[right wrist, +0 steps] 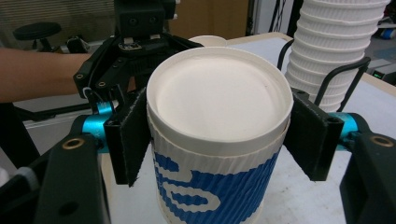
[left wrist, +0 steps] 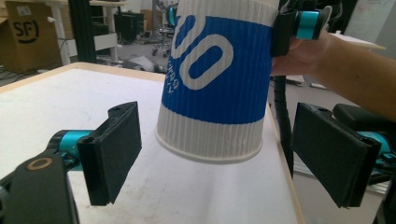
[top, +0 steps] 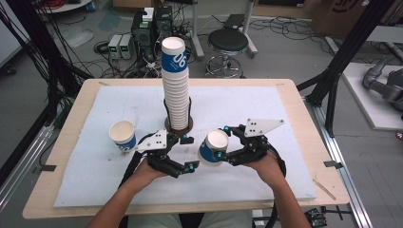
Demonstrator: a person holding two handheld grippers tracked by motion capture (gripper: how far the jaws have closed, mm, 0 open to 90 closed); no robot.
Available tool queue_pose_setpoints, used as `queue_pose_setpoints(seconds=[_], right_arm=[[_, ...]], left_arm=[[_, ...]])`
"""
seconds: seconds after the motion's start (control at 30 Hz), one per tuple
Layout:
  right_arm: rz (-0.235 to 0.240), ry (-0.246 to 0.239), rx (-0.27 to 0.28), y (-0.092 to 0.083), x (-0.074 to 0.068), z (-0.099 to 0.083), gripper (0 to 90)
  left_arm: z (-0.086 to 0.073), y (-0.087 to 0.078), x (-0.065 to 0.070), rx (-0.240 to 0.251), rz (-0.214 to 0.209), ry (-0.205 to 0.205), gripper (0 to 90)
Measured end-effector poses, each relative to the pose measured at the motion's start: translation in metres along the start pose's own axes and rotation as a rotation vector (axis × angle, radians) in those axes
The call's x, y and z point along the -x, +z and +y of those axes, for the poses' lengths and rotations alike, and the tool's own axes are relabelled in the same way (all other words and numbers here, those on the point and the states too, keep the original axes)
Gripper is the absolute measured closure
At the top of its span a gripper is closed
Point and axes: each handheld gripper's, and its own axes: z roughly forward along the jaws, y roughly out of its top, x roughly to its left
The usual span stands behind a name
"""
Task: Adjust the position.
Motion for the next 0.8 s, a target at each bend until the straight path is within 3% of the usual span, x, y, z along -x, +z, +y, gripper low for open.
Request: queue_pose_setpoints(seconds=[0.47, 0.8], right_arm=[[0.046, 0.018, 0.020, 0.003, -0.001, 0.000, 29.9], [0.081, 0.039, 0.052, 0.003, 0.000, -0.001, 29.9]], left_arm=[[0.000, 0.020, -0.002, -0.022, -0.035, 0.009, 15.6], [-0.003, 0.027, -0.002, -0.035, -0.053, -0.016, 15.5]])
